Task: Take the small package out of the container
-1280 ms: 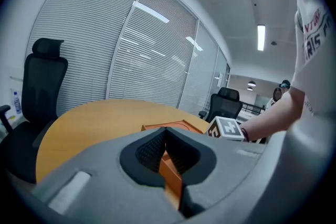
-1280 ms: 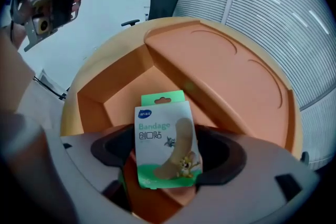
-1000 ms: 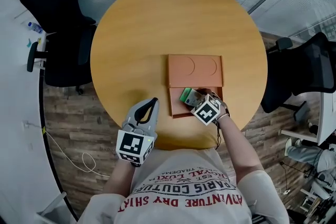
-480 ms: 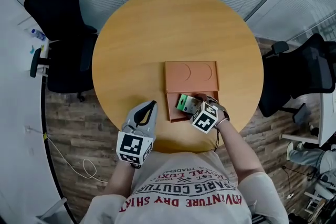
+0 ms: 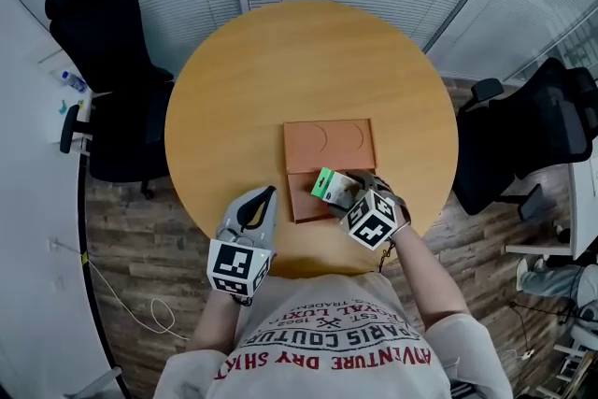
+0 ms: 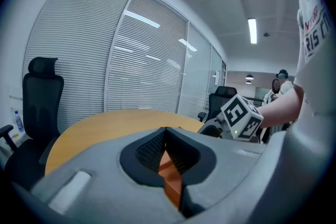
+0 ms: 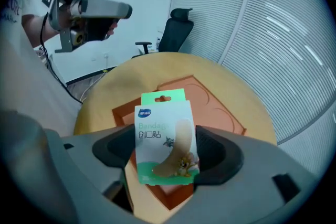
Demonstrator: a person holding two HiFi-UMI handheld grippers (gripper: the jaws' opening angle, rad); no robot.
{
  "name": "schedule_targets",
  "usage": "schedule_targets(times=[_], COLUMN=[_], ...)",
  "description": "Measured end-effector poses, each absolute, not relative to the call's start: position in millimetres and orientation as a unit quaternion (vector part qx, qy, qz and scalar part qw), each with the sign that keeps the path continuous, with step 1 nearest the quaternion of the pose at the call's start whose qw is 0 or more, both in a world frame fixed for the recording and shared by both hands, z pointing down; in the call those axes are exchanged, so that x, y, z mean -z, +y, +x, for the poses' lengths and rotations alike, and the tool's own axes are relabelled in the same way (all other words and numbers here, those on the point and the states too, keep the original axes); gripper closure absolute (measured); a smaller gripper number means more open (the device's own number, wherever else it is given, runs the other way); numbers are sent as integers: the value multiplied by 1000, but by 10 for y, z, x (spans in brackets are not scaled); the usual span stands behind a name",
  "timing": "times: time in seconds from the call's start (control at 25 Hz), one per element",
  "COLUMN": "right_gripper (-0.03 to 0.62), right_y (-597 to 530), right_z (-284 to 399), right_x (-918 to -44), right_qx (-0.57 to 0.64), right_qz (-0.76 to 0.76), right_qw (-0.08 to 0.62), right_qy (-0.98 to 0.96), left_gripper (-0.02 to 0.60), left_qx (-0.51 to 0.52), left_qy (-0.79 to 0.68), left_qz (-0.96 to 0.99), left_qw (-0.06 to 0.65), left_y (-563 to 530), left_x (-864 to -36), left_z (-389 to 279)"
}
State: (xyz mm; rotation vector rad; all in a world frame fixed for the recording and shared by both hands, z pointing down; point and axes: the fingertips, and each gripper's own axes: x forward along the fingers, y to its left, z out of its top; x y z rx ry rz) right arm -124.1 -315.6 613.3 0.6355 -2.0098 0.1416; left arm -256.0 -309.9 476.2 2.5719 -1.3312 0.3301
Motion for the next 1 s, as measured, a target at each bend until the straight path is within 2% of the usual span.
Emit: schedule_targets(times=[0.24, 0.4, 0.68, 1.0], right_gripper=[232, 232, 232, 232], right_y=[-3219, -3316, -3443, -3342], right_z=[-1127, -1064, -887, -460], right_x=[-5599, -5164, -4382, -4142], right_qx=[-76, -117, -84, -81], right_qz=[329, 380, 466, 535], right_qw=[412, 323, 198, 94], right_qy=[-847, -859, -858, -835], left_gripper=[569, 569, 569, 569], left_qx=[-119, -116, -103, -76], left_qy=[-452, -455, -463, -476], left_qz=[879, 879, 878, 875], left_qw=[95, 81, 64, 50], left_y=[-3018, -3018, -3028, -3040], left_x=[-4624, -4510, -4323, -4060], left_z=[-2479, -2421, -2327, -2163])
